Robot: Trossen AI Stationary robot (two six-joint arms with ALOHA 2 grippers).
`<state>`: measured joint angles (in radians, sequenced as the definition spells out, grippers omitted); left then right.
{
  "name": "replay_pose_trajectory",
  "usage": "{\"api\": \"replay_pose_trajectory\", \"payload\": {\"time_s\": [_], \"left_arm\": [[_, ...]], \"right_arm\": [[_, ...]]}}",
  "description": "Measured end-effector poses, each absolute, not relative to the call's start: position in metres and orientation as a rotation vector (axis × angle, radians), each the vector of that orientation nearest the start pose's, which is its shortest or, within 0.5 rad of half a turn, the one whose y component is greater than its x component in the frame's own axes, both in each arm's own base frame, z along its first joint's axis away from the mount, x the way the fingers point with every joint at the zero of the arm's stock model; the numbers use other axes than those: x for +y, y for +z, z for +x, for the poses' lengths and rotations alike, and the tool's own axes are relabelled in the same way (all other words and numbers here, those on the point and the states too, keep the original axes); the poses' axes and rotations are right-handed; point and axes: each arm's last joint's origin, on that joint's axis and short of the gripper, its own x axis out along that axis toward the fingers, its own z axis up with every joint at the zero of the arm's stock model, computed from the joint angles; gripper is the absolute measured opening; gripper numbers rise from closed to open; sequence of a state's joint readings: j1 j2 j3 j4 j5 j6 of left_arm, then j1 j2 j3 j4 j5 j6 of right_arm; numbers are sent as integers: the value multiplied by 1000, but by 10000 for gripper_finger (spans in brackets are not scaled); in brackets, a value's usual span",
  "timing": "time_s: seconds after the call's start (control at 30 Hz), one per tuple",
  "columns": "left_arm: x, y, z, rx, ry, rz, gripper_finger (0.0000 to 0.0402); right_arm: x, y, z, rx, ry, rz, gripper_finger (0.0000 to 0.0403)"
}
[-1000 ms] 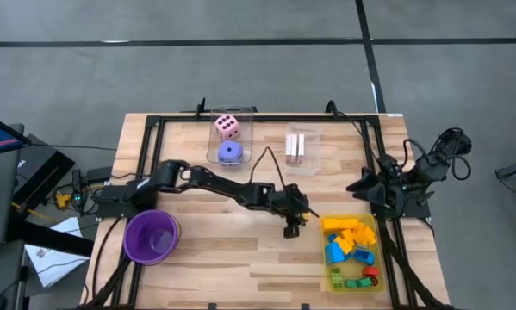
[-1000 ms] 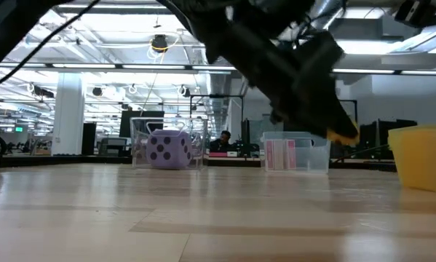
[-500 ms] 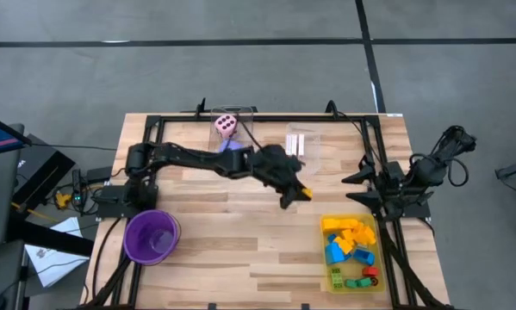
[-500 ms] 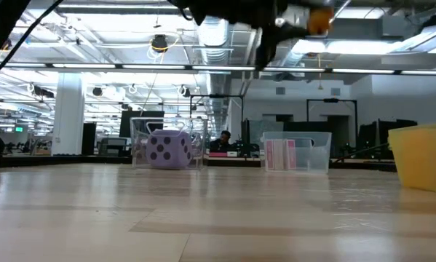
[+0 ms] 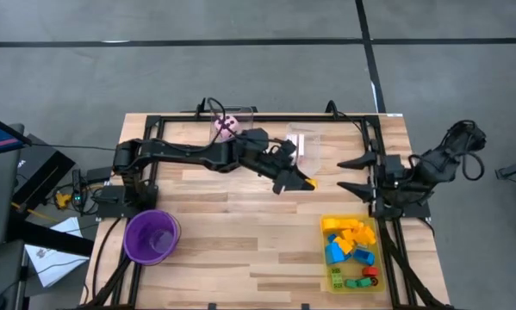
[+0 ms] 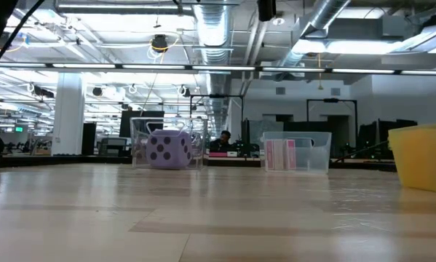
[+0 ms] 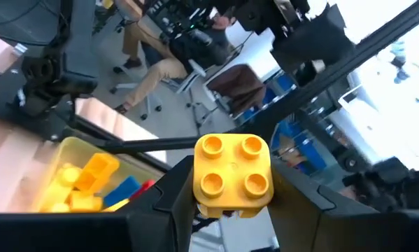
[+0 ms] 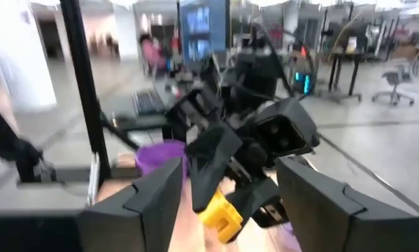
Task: Pick & Place Toys
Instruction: Put the yellow game piece into the bin
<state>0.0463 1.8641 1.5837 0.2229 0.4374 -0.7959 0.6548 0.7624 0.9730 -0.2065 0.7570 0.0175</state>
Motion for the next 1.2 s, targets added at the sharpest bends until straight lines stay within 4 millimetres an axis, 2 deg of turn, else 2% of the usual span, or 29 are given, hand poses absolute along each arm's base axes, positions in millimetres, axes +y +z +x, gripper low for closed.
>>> {"api": "replay_pose_trajectory", "payload": {"time_s": [0.13,0.27,0.43,0.63,0.9,1.2], "left_arm": [[7,346,442,169,-367,-841,137],[7,350,443,139,-388,-873,137],[6,360,441,66,-453,-897,137],[4,361,441,63,-479,-913,138],[0,362,441,59,-494,-912,138],[-1,362,441,62,-496,-913,138]], "right_arm": [[76,418,135,108,-80,-54,243],[78,432,145,199,-50,-125,255],[76,431,159,293,-37,-196,256],[72,429,178,296,-32,-250,256],[71,421,201,326,56,-262,256],[69,419,209,326,92,-249,255]]}}
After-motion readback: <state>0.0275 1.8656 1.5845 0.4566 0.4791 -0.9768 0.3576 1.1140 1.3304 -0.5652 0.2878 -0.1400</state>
